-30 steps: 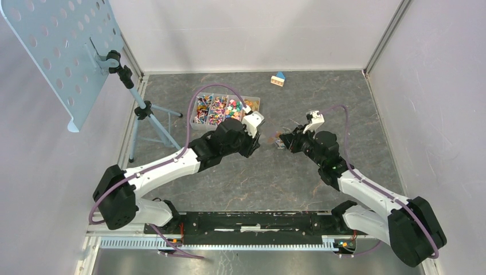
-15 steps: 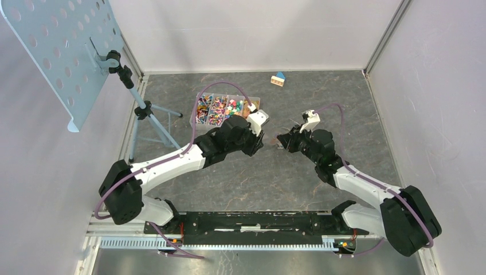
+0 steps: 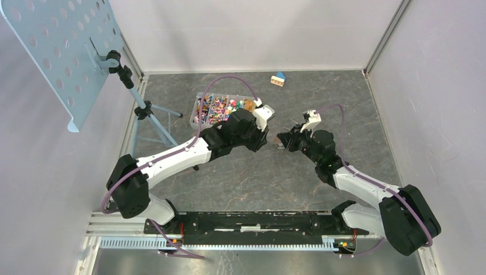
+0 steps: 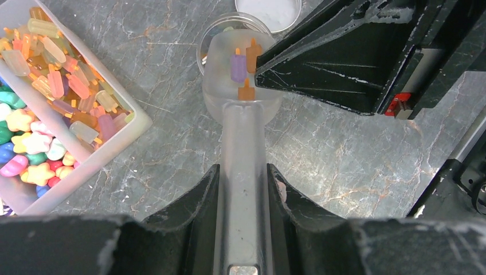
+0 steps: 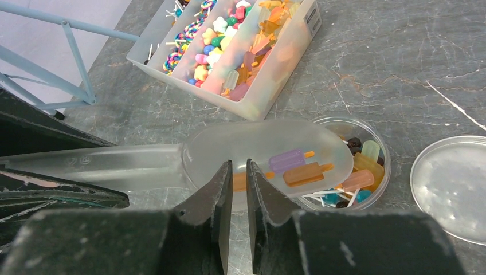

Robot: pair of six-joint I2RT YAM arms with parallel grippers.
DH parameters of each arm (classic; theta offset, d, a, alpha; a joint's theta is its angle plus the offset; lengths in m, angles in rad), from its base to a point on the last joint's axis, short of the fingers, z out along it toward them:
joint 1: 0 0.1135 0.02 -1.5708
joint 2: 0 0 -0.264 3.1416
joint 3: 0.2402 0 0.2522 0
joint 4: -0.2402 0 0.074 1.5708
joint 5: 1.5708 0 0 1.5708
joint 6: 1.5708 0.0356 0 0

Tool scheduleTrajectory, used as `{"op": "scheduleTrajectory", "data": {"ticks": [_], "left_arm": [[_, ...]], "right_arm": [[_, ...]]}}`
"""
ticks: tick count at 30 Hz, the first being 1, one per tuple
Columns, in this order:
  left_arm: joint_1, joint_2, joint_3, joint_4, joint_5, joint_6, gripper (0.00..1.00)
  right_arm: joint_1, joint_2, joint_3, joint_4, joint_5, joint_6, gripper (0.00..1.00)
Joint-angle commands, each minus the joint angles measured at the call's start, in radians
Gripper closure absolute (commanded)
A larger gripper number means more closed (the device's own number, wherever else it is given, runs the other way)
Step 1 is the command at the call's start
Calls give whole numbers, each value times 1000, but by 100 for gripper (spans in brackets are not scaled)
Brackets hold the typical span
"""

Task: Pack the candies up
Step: Place the fake candies in the packing bottle.

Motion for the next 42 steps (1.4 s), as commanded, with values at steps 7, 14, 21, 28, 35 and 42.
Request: {"op": "scheduleTrajectory", "data": {"ticks": [7, 14, 21, 28, 35, 42], "left_arm": [[-6, 45, 125, -20, -10, -17, 98], [-4, 98, 222, -119, -8, 3, 98], [-4, 143, 308, -192, -12, 19, 98], [-5, 180, 382, -266, -26, 44, 98], [-2, 148, 374, -270, -25, 48, 98], [7, 52, 329, -261, -94, 22, 98]], "right_arm": [[1, 14, -26, 38, -12, -8, 80], [2, 22, -25, 45, -17, -3, 80], [4, 34, -28, 47, -14, -3, 80], [8, 40, -36, 57, -11, 2, 80], [8, 22, -4, 17, -1, -12, 80], [8, -81, 66, -89, 42, -49, 70]]}}
